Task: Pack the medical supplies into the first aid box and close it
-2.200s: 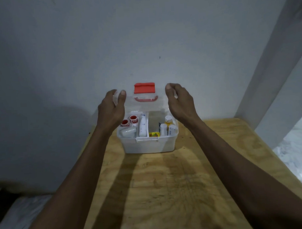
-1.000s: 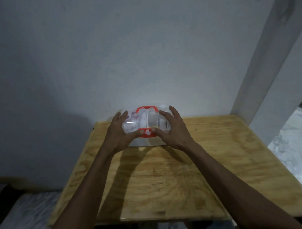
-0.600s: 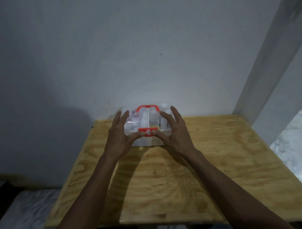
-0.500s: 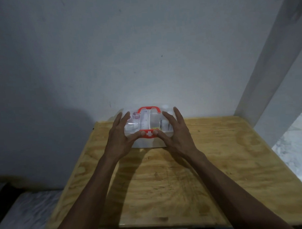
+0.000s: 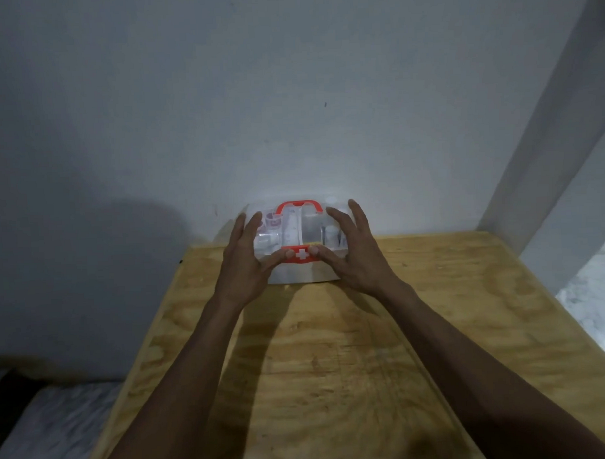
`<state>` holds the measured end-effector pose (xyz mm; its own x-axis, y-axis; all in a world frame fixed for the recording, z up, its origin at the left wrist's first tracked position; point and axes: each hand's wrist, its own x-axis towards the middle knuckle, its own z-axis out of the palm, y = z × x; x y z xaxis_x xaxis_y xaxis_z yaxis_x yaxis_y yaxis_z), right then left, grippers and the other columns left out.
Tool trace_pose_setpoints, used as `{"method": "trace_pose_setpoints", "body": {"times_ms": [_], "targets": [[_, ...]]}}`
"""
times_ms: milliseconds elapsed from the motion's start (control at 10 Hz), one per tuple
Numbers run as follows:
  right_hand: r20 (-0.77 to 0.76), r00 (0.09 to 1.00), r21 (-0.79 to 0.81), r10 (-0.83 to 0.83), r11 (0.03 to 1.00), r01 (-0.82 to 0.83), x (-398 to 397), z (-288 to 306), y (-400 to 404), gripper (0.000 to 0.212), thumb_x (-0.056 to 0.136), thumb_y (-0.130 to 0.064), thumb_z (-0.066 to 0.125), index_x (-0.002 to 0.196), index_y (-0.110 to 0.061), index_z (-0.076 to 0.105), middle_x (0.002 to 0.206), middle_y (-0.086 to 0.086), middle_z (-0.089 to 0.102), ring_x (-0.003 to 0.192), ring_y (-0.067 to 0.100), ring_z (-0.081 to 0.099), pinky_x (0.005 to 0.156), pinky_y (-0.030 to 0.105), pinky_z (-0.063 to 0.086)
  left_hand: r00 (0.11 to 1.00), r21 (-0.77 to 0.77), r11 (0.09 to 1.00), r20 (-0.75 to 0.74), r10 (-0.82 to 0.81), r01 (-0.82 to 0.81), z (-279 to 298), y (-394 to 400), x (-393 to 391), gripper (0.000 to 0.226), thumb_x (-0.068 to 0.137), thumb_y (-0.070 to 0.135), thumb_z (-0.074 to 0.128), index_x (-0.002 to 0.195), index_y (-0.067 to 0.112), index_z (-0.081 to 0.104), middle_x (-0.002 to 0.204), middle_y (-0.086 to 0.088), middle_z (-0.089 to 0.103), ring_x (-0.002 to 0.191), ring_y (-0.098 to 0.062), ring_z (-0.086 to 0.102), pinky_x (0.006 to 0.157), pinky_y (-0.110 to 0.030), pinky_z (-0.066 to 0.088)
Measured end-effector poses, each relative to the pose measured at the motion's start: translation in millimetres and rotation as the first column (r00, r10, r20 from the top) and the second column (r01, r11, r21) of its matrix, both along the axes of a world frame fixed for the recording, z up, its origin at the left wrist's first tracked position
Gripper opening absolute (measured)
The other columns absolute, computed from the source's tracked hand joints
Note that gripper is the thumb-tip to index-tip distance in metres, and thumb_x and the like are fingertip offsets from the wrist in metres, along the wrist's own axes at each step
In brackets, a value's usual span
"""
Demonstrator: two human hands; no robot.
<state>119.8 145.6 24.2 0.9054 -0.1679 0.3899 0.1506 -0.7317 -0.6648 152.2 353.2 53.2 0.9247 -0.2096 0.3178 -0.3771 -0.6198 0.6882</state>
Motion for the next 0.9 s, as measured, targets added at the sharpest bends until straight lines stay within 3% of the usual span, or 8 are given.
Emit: {"method": "trace_pose_setpoints", "body": {"times_ms": [300, 500, 600, 700, 800, 900], "targets": [[-0.001, 1.000, 0.028, 0.026, 0.999, -0.026, 0, 1, 2, 0.083, 0.078, -0.075, 0.055, 0.147, -0.041, 0.023, 0.163, -0.010, -0.003, 0.147, 0.022, 0.019, 0.101, 0.032, 0.028, 1.000, 0.013, 1.000, 0.008, 0.018, -0.018, -2, -1, 2, 0.089, 0.077, 0.056, 0.068, 0.151, 0.022, 0.032, 0.162, -0.001, 0.023, 0.147, -0.024, 0.024, 0.113, -0.045, 0.030], [-0.144, 0.990, -0.104, -0.008, 0.995, -0.007, -8, 18, -1, 0.082, 0.082, -0.071, 0.053, 0.150, -0.039, 0.021, 0.165, -0.002, -0.003, 0.148, 0.029, 0.019, 0.111, 0.051, 0.031, 0.987, 0.107, 0.984, 0.091, 0.131, -0.141, 0, -1, -7, 0.082, 0.074, 0.062, 0.068, 0.143, 0.025, 0.046, 0.154, -0.008, 0.036, 0.136, -0.029, 0.037, 0.103, -0.051, 0.043], [-0.181, 0.983, -0.116, -0.007, 0.993, -0.014, -19, 27, -4, 0.077, 0.087, -0.066, 0.052, 0.151, -0.036, 0.023, 0.165, 0.001, 0.001, 0.148, 0.030, 0.020, 0.112, 0.051, 0.031, 0.980, 0.174, 0.969, 0.124, 0.153, -0.173, 2, -4, -12, 0.078, 0.077, 0.059, 0.069, 0.143, 0.024, 0.047, 0.152, -0.009, 0.036, 0.135, -0.030, 0.036, 0.102, -0.052, 0.044], [-0.168, 0.986, -0.117, -0.012, 0.993, -0.008, -37, 33, -2, 0.069, 0.091, -0.060, 0.051, 0.150, -0.032, 0.029, 0.164, 0.002, 0.012, 0.147, 0.027, 0.022, 0.112, 0.047, 0.030, 0.984, 0.149, 0.977, 0.112, 0.135, -0.151, 8, -7, -20, 0.074, 0.082, 0.055, 0.067, 0.143, 0.020, 0.045, 0.152, -0.010, 0.036, 0.135, -0.030, 0.036, 0.104, -0.051, 0.043], [-0.103, 0.995, -0.089, 0.005, 0.996, -0.014, -70, 37, 2, 0.062, 0.094, -0.054, 0.052, 0.148, -0.030, 0.035, 0.160, 0.001, 0.027, 0.144, 0.021, 0.028, 0.110, 0.038, 0.029, 0.976, -0.010, 0.995, 0.192, 0.100, -0.100, 8, -1, -35, 0.065, 0.085, 0.047, 0.068, 0.139, 0.016, 0.051, 0.145, -0.011, 0.045, 0.128, -0.027, 0.045, 0.098, -0.042, 0.047], [-0.079, 0.997, 0.049, 0.023, 0.999, -0.019, -117, 33, 1, 0.054, 0.094, -0.048, 0.055, 0.143, -0.031, 0.041, 0.149, -0.008, 0.042, 0.132, 0.012, 0.042, 0.105, 0.028, 0.035, 0.970, -0.147, 0.987, 0.221, 0.098, -0.066, 5, 9, -60, 0.053, 0.084, 0.040, 0.072, 0.132, 0.021, 0.057, 0.133, -0.003, 0.055, 0.114, -0.012, 0.051, 0.088, -0.028, 0.047]]}}
